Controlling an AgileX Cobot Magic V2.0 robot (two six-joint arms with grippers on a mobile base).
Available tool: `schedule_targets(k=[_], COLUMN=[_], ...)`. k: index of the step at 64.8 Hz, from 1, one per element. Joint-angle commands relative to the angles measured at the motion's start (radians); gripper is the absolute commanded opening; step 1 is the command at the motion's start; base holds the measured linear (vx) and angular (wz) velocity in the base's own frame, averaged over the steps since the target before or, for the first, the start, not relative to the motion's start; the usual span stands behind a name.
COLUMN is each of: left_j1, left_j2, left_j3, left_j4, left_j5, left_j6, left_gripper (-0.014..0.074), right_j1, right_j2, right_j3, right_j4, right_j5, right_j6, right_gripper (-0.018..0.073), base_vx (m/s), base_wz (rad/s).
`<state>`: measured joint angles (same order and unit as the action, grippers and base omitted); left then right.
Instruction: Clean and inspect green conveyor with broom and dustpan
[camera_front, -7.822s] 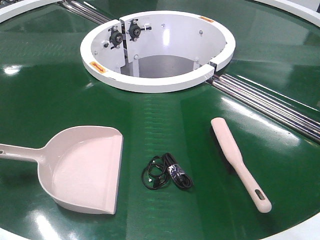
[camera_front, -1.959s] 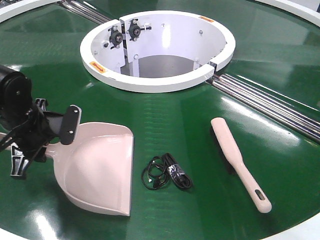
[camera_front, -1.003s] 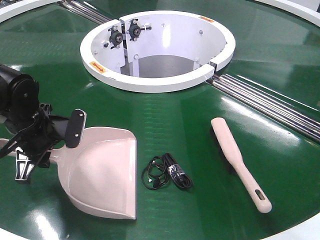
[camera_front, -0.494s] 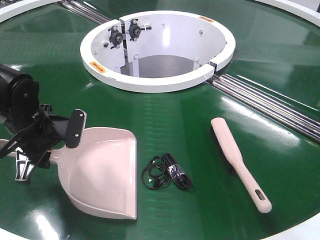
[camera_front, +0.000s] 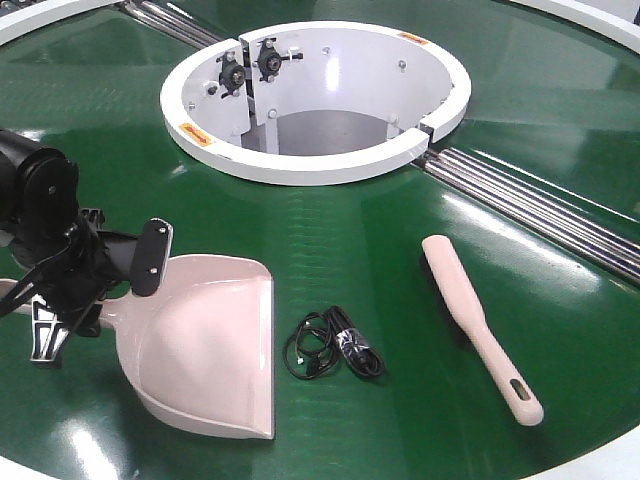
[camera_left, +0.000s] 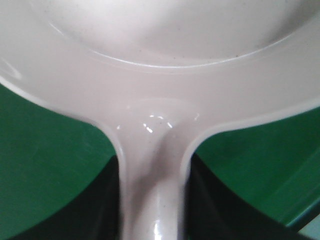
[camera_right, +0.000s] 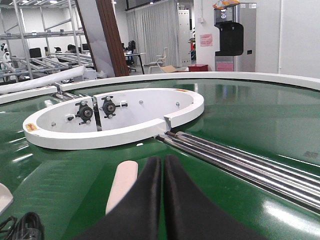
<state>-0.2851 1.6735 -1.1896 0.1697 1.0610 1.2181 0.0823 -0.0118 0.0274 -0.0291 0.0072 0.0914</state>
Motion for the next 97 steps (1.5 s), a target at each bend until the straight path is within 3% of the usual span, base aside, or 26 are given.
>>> schedule_targets(k=[1,14,28,41,61,76,97], left_j1=[-0.008,-0.008,-0.008,-0.008,-0.008,-0.008,-0.008], left_j2=[-0.037,-0.037,-0.037,-0.037,-0.037,-0.037,-0.037], left_j3=[-0.029,-0.029,-0.029,-0.029,-0.029,-0.029,-0.029], left_j4=[-0.009,-0.009,-0.009,-0.009,-0.009,-0.009,-0.009], left_j5=[0.012,0.012,0.012,0.012,0.012,0.012,0.012], left_j6=[0.005,0.005,0.005,0.005,0.005,0.005,0.005], left_gripper=[-0.0006,-0.0006,-0.0006,-0.0006,-0.0006,-0.0006,-0.0006], right_j1=[0.001,0.001,0.001,0.001,0.001,0.001,0.001], right_j2=[-0.01,-0.01,-0.006,0.121,0.531,0.706,0.781], right_j3=[0.003,0.001,-0.027,-0.239,-0.603,-0.64,-0.64], right_j4=[-0.009,-0.009,-0.011,-0.009,0.016,0.037,0.039], right_j5=[-0.077,-0.087,-0.214,-0.007,0.409,0.476,0.46], right_j6=[-0.002,-0.002,-0.003,0.035,0.031,0.031,0.017], right_gripper=[-0.0008,-0.0008,-0.0008,-0.0008,-0.0008,-0.0008,-0.0008], base_vx=[0.0,0.0,0.0,0.0,0.0,0.0,0.0], base_wz=[0.0,0.0,0.0,0.0,0.0,0.0,0.0])
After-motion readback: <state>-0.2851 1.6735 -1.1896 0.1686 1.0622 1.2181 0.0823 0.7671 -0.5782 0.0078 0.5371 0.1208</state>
